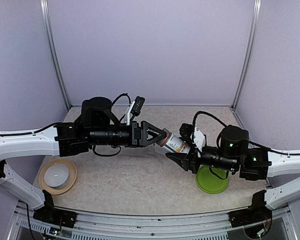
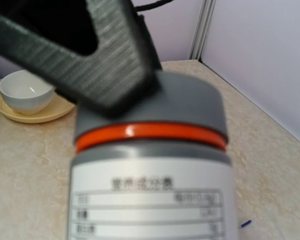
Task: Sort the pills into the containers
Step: Screw the lid of the pill bottle onto the pill bottle.
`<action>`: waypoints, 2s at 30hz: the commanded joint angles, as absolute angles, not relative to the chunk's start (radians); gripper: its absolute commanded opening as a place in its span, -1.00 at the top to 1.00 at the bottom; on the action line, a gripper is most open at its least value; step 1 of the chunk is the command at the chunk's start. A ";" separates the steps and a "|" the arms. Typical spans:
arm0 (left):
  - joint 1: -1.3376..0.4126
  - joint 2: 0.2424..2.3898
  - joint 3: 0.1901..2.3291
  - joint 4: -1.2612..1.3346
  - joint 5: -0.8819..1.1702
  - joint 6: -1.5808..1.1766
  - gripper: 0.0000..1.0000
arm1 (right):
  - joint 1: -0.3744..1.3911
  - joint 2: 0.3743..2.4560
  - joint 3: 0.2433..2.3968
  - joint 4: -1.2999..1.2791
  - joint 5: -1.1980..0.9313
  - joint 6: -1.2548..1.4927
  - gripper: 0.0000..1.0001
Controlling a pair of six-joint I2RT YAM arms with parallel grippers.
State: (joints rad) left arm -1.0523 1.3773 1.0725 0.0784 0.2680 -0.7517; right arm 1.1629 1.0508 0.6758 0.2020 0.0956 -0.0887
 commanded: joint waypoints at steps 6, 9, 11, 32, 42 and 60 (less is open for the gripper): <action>-1.040 1.378 1.107 0.112 0.305 -0.716 -0.20 | 1.165 1.057 0.689 0.204 0.094 -0.092 1.00; -1.042 1.385 1.111 0.121 0.327 -0.675 -0.05 | 1.164 1.060 0.695 0.206 0.074 -0.066 1.00; -1.041 1.389 1.108 0.130 0.352 -0.643 0.06 | 1.165 1.058 0.695 0.209 0.028 -0.044 1.00; -1.115 1.336 1.085 0.192 0.506 -0.303 0.12 | 1.075 0.942 0.647 0.312 -0.368 0.359 1.00; -1.046 1.381 1.117 0.132 0.436 -0.578 -0.40 | 1.077 0.966 0.674 0.198 -0.236 0.225 1.00; -1.031 1.434 1.145 0.081 0.443 -0.628 -0.24 | 1.092 1.007 0.690 0.144 -0.147 0.129 1.00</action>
